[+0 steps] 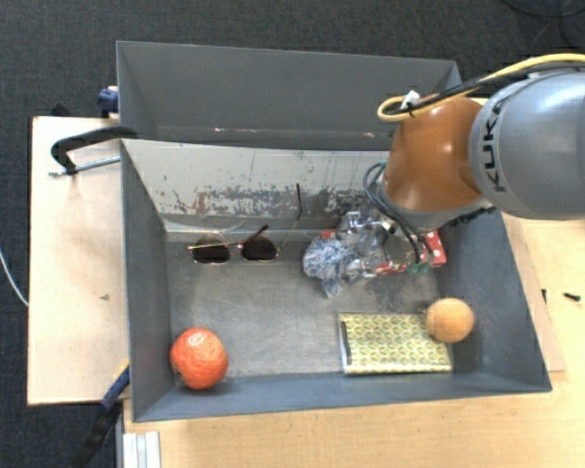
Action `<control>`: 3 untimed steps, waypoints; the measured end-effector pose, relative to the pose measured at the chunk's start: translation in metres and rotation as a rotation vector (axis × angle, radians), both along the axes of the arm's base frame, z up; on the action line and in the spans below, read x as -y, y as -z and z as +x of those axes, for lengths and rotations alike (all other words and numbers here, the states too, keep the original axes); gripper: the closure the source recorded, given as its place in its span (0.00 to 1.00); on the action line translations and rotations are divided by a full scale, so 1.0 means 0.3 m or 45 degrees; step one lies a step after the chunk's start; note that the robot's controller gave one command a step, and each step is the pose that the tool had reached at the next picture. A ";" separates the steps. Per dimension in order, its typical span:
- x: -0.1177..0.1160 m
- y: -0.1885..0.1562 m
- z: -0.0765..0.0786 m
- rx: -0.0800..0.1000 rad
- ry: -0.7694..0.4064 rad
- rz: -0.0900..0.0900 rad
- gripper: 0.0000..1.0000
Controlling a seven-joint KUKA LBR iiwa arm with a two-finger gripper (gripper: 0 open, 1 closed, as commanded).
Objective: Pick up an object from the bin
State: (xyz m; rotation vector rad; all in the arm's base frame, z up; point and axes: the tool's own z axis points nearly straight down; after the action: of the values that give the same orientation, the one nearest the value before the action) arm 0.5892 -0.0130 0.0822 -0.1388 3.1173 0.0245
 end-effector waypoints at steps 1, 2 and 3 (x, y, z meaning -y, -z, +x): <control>-0.003 -0.004 0.001 -0.002 -0.002 -0.002 1.00; -0.006 -0.024 -0.001 -0.011 -0.003 -0.006 1.00; -0.001 -0.080 -0.007 -0.020 -0.003 -0.013 1.00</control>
Offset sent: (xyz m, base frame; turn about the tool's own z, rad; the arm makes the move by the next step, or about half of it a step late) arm -0.0001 0.0000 0.0501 -0.0002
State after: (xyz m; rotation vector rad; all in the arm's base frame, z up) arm 0.5873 -0.0126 0.1063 -0.1430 3.1332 0.0097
